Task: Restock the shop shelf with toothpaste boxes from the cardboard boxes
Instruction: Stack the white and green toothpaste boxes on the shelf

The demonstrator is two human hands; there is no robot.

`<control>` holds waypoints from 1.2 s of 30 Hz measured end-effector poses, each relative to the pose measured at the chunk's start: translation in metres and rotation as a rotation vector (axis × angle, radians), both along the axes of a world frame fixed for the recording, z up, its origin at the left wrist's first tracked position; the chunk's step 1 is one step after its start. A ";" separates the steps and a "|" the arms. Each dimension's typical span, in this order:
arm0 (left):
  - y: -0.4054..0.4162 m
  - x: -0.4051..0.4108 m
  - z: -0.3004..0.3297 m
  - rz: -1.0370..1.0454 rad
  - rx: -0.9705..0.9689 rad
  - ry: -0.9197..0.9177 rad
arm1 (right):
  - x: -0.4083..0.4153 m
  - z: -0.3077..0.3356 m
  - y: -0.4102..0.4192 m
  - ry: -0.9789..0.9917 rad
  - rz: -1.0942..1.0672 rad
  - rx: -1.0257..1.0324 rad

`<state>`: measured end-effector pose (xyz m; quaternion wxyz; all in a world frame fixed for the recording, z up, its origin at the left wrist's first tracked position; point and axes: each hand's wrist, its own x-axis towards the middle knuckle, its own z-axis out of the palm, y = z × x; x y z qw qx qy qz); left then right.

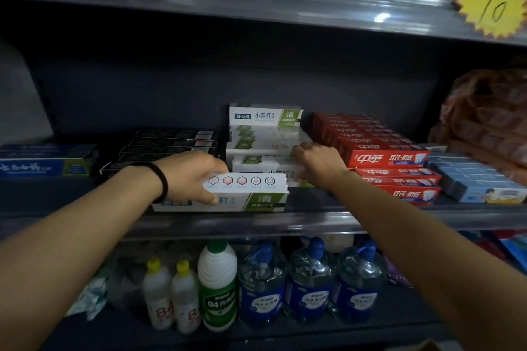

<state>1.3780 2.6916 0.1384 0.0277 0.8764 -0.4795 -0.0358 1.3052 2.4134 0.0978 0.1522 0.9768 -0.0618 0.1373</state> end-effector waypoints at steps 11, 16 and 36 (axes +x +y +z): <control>-0.007 0.005 -0.001 0.015 0.009 -0.008 | 0.028 -0.003 -0.009 -0.009 0.021 -0.024; -0.012 0.006 -0.002 0.014 0.020 -0.008 | 0.025 0.009 -0.012 0.065 0.059 0.010; -0.071 -0.006 0.006 -0.006 -0.031 0.022 | -0.043 0.054 -0.001 0.230 0.228 0.404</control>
